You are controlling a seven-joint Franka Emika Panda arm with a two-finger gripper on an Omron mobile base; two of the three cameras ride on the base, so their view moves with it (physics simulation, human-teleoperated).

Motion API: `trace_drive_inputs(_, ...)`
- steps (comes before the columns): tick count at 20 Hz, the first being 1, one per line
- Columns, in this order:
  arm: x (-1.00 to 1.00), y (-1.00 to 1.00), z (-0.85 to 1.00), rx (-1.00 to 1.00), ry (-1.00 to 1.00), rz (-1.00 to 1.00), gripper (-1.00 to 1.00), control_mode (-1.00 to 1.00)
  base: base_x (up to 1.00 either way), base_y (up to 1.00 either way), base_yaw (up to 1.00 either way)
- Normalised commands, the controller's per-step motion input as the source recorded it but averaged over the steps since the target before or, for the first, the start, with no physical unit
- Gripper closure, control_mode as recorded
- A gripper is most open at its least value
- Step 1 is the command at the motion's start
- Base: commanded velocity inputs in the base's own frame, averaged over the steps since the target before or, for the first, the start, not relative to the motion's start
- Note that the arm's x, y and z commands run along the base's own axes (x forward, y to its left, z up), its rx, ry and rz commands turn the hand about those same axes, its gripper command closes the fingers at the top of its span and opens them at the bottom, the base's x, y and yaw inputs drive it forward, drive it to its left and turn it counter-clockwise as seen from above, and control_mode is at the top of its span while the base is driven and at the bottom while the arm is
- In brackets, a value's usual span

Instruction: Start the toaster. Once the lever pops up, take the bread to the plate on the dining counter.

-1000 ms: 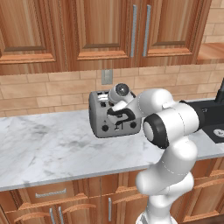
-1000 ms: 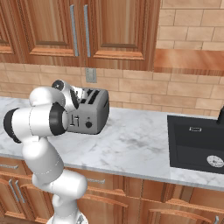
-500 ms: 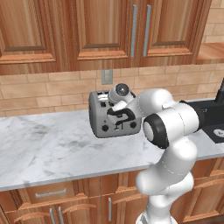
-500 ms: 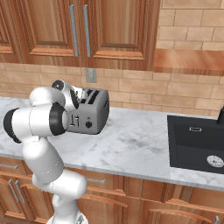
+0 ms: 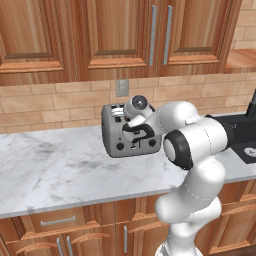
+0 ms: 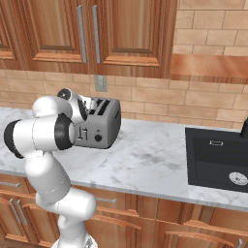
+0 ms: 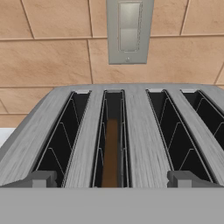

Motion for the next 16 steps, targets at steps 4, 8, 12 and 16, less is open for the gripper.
trace_drive_inputs(4, 0.0, 0.0, 0.0, 0.0, 0.0, 0.0, -1.0, -1.0, 0.0, 0.0, 0.0)
trace_drive_inputs(8, 0.0, 0.0, 0.0, 0.0, 0.0, 0.0, -1.0, -1.0, 0.0, 0.0, 0.0)
trace_drive_inputs(12, 0.0, 0.0, 0.0, 0.0, 0.0, 0.0, -1.0, -1.0, 0.0, 0.0, 0.0)
trace_drive_inputs(16, 0.0, 0.0, 0.0, 0.0, 0.0, 0.0, -1.0, -1.0, 0.0, 0.0, 0.0)
